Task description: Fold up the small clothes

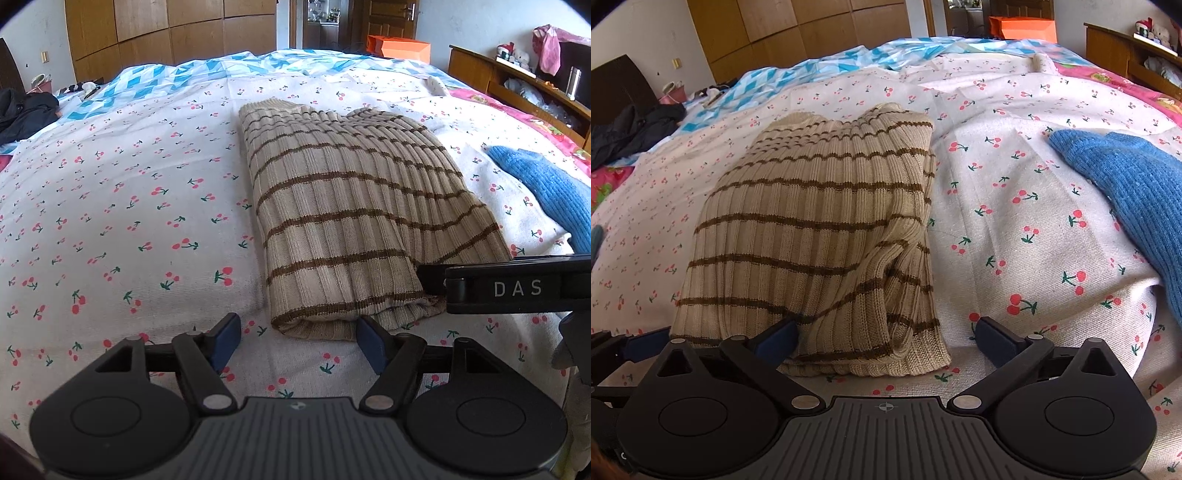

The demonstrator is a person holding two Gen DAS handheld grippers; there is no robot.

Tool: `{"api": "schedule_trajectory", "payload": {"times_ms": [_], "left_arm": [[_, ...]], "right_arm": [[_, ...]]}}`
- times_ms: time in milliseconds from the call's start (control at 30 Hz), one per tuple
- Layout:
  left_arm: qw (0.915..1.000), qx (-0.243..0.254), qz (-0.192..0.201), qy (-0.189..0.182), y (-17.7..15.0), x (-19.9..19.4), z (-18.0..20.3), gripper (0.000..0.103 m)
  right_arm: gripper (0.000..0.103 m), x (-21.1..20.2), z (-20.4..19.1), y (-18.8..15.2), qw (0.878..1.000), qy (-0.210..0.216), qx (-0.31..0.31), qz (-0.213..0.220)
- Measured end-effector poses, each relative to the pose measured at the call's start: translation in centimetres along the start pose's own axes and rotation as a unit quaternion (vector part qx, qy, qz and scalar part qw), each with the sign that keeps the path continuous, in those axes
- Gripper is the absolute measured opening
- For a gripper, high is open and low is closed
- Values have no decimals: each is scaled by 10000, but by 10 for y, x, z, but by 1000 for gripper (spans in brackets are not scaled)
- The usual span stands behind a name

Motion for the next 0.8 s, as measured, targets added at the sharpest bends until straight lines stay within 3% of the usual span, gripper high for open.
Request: {"api": "schedule_trajectory", "payload": {"times_ms": [467, 600, 800], "left_arm": [[10000, -65, 2, 19, -2, -8, 0, 74], [9998, -14, 215, 24, 9, -21, 4, 74], [9983, 78, 567, 108, 36, -38, 1, 74]], "right_arm": [[101, -33, 5, 18, 9967, -74, 83, 808], [101, -40, 3, 27, 9937, -106, 30, 1115], [94, -32, 6, 63, 9922, 89, 338, 1199]]}}
Point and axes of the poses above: each gripper's, at about its wrist camera, not at the fingertips, and x roughly the way its jaws point, z to its right, y to its top, the point moved 9 cm from there along x, roughly the way its jaws point, and after that the axes turned 3 degrees about -z, right-handed, at the moved point
